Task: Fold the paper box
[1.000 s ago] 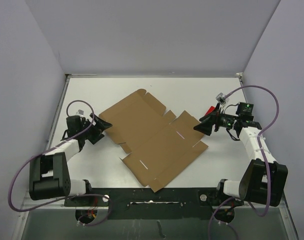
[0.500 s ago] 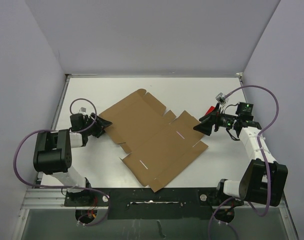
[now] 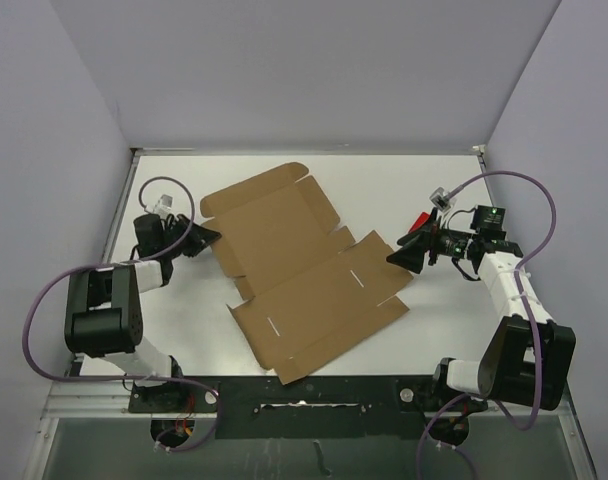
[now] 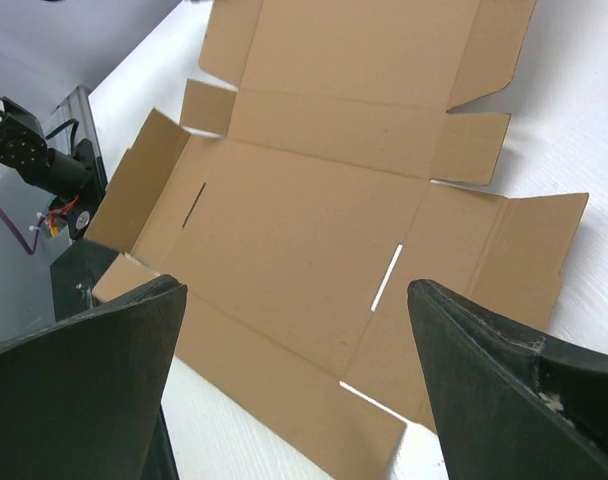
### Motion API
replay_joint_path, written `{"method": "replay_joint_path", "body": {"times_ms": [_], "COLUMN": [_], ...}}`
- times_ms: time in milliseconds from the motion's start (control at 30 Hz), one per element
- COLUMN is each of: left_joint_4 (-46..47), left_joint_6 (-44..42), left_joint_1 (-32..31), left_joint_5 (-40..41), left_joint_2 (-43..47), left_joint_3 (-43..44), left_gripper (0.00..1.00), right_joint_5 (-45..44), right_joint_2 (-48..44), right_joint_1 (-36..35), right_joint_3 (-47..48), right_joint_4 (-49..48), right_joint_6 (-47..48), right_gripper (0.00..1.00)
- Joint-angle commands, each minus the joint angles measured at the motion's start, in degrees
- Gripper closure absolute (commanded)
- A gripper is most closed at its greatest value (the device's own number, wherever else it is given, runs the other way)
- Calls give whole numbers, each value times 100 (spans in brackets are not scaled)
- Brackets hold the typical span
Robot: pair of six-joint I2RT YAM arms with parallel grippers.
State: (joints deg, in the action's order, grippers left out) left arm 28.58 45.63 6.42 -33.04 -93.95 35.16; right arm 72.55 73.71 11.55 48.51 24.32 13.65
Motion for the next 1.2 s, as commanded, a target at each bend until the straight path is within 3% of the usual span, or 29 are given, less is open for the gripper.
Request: {"method": "replay_joint_path", "body": {"times_ms": [0, 167, 367, 567, 733, 900, 1167], "left_joint_4": [260, 862, 1698, 2497, 2499, 2704, 2881], "left_joint_6": [-1012, -1583, -1678, -1598, -1661, -1506, -1318], "left_joint_1": [-102, -238, -261, -298, -299, -316, -333], "left_joint_5": [-334, -358, -850, -1355, -1451, -1546, -1582], "left_joint_2": [1151, 1804, 2144, 2276, 2558, 2672, 2870], "left_joint_3": [537, 434, 248, 59, -13, -102, -267], "left_gripper": [100, 100, 100, 100, 100, 100, 100], "right_joint_5": [250, -104, -1000, -1165, -1218, -1678, -1537], "right_joint_2": [-68, -145, 37, 679, 1269, 1893, 2459], "right_joint_1": [19, 22, -10, -115, -234, -530, -241], "right_joint_3": [308, 326, 524, 865, 1114, 1204, 1513], "right_joint_4": [372, 428, 387, 52, -38, -170, 28], "right_joint_6": [570, 751, 1130, 1559, 1469, 1103, 887], "right_gripper": [2, 2, 2, 2, 0, 6, 11]}}
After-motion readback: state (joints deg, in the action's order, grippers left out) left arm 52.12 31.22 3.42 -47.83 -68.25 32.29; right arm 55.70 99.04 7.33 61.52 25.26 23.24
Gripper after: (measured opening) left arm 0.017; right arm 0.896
